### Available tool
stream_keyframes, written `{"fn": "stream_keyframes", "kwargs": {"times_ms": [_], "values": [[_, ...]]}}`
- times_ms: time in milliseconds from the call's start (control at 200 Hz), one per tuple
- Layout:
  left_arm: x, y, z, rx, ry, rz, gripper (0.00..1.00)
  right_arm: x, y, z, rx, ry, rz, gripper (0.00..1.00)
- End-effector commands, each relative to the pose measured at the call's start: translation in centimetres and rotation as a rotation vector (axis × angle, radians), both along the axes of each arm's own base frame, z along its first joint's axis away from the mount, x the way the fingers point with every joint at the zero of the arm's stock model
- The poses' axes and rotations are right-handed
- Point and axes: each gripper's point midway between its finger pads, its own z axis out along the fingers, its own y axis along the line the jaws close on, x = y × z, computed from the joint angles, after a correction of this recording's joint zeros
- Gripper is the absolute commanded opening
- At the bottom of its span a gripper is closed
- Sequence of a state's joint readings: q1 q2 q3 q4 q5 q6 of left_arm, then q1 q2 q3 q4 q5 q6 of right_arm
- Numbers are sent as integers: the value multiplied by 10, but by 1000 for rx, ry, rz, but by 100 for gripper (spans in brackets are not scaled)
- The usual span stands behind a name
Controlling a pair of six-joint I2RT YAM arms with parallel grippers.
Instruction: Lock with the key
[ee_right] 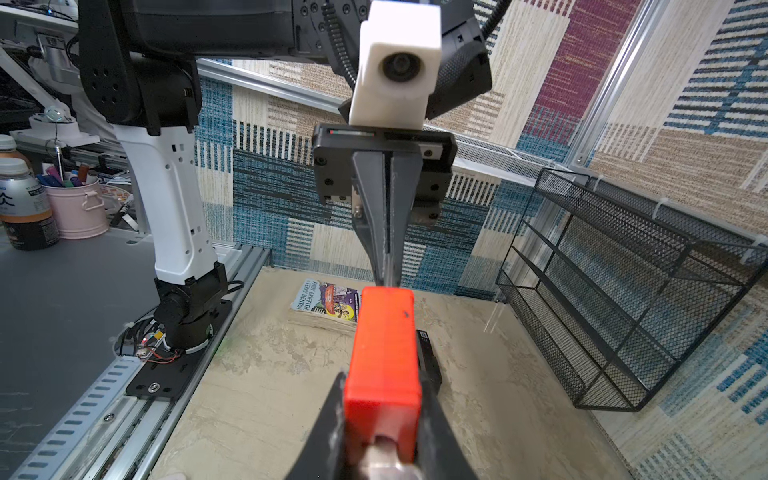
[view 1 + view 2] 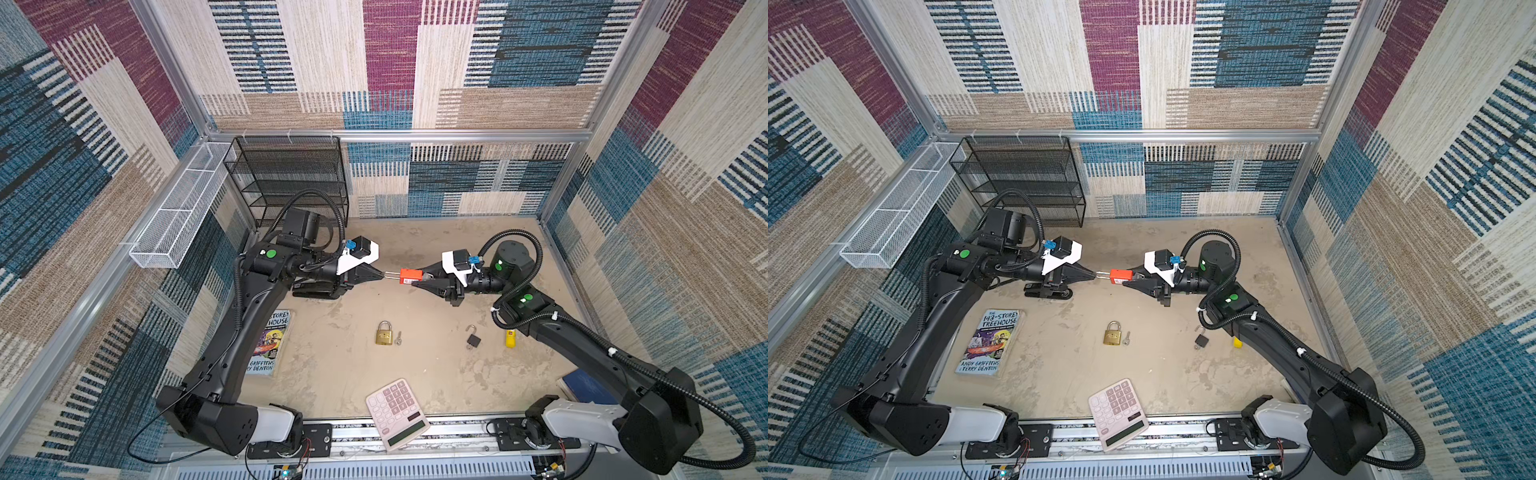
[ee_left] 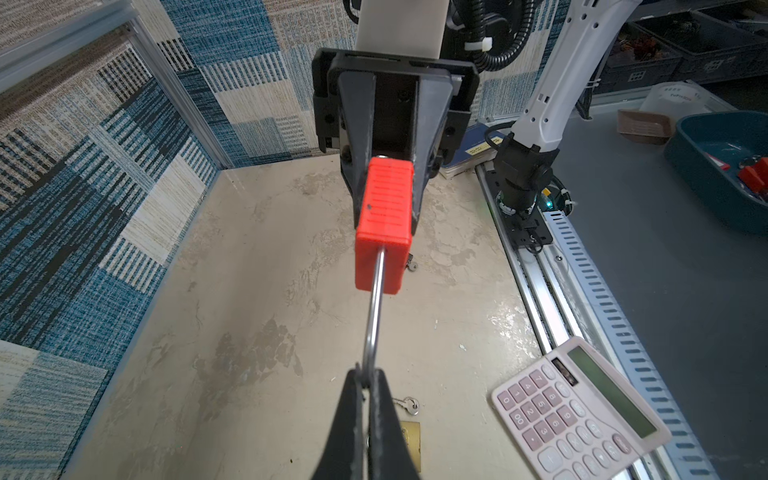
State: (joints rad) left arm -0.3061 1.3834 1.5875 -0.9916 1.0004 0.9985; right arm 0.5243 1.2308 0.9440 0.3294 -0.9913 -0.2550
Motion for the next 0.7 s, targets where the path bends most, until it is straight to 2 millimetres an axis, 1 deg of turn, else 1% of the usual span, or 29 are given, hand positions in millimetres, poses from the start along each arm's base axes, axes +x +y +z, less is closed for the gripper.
{"fn": "stream_keyframes", "kwargs": {"times_ms": [0,140,215,411,566,696], "values": [[-6,-3,10,-41,-11,-38,0,-4,-1,7,26,5,14,3],[-5,-5,8,-47,8,-43,0,-1,2,8,32,18,18,2],[-5,-4,7,-41,5,-40,2,1,2,9,36,12,11,2],[-5,-1,8,-27,-19,-20,15,5,0,11,46,10,-14,2],[-5,-2,12,-42,-7,-28,29,3,0,9,53,28,-2,2],[-5,-5,14,-62,11,-45,36,3,0,6,52,37,-4,1]]}}
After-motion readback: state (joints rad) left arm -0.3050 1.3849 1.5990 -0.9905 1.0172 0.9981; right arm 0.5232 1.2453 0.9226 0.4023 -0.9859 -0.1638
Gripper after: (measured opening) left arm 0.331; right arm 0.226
